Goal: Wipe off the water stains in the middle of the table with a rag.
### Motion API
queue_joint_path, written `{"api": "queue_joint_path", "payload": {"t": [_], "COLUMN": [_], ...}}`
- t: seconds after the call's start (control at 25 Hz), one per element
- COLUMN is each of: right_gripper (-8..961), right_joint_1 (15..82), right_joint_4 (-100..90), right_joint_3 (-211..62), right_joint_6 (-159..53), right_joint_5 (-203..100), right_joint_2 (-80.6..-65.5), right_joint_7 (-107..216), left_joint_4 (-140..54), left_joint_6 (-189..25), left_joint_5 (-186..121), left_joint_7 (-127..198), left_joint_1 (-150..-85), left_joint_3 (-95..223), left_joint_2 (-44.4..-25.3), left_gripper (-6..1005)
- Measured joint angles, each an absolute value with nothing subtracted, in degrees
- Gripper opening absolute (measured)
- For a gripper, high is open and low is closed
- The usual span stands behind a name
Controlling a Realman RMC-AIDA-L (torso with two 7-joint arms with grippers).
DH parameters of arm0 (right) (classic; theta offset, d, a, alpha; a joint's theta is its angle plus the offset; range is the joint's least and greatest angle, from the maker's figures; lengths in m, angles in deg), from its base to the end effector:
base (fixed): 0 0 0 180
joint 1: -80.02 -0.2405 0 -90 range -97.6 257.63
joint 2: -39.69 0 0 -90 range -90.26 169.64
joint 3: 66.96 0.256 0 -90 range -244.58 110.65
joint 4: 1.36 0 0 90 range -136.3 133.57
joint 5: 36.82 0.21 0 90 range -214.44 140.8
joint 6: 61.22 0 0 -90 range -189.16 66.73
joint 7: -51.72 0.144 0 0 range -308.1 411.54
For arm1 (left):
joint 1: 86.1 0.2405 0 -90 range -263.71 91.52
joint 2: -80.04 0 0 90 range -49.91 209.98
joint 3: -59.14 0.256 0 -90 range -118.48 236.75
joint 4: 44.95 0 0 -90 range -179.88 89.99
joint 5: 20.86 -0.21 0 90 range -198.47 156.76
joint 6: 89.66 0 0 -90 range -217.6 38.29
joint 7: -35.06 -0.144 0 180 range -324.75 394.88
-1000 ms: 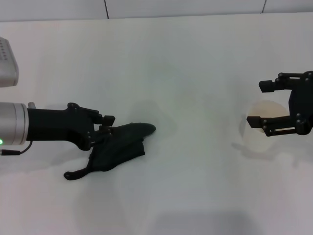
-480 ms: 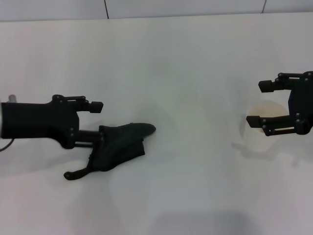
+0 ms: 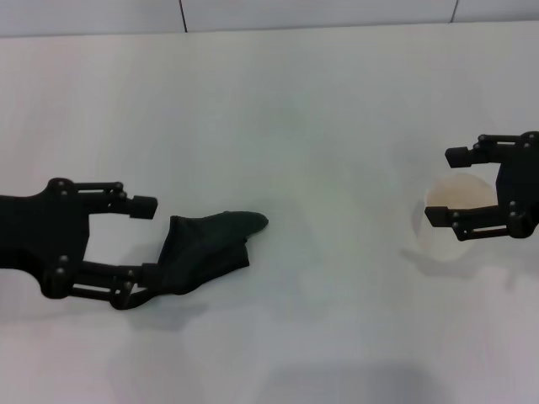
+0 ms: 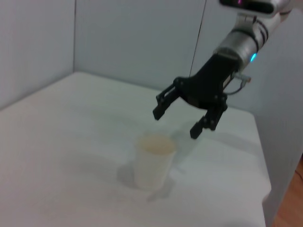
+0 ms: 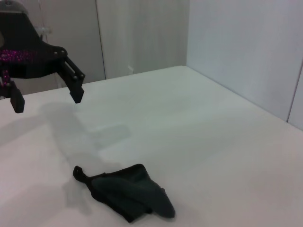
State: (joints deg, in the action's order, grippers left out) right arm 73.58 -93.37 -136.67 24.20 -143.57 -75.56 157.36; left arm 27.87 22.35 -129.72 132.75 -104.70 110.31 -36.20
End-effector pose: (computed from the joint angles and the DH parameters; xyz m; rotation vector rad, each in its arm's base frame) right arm 0.2096 0.2819 0.0703 -2.7136 0.3584 0.2998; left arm -0.2273 0.2721 0.0771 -3.0067 -0.4265 -0.5171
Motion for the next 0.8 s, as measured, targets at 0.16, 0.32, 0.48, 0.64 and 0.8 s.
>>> {"api": "queue_joint_path", "payload": {"t": [0.16, 0.32, 0.48, 0.64, 0.8], "right_gripper": [828, 828, 828, 828, 828], "right_joint_1": [73.47, 73.39, 73.27, 73.01, 72.93], "right_joint_4": [-93.02, -92.34, -90.94, -90.31, -90.24], "right_joint_3": [-136.75, -136.85, -137.34, -137.16, -136.93], "right_joint_6": [24.14, 24.07, 23.75, 23.59, 23.6], "right_joint_5": [-143.66, -143.74, -143.83, -143.95, -144.36], "right_joint_2": [-75.54, -75.53, -75.53, -75.48, -75.46], "right_joint_7": [157.34, 157.06, 156.22, 155.98, 155.96], "left_joint_4": [30.23, 30.54, 29.91, 29.77, 29.68], "left_joint_6": [22.4, 21.93, 21.08, 20.69, 20.64], "left_joint_5": [-130.95, -133.1, -135.42, -135.84, -135.85], "left_joint_7": [133.24, 132.38, 130.94, 129.8, 129.5], "left_joint_1": [-103.52, -103.19, -103.23, -103.24, -103.18], "left_joint_3": [110.34, 109.9, 110.03, 109.89, 109.86], "left_joint_2": [-36.26, -36.54, -37.28, -38.08, -38.74], "left_gripper": [833, 833, 832, 832, 833]}}
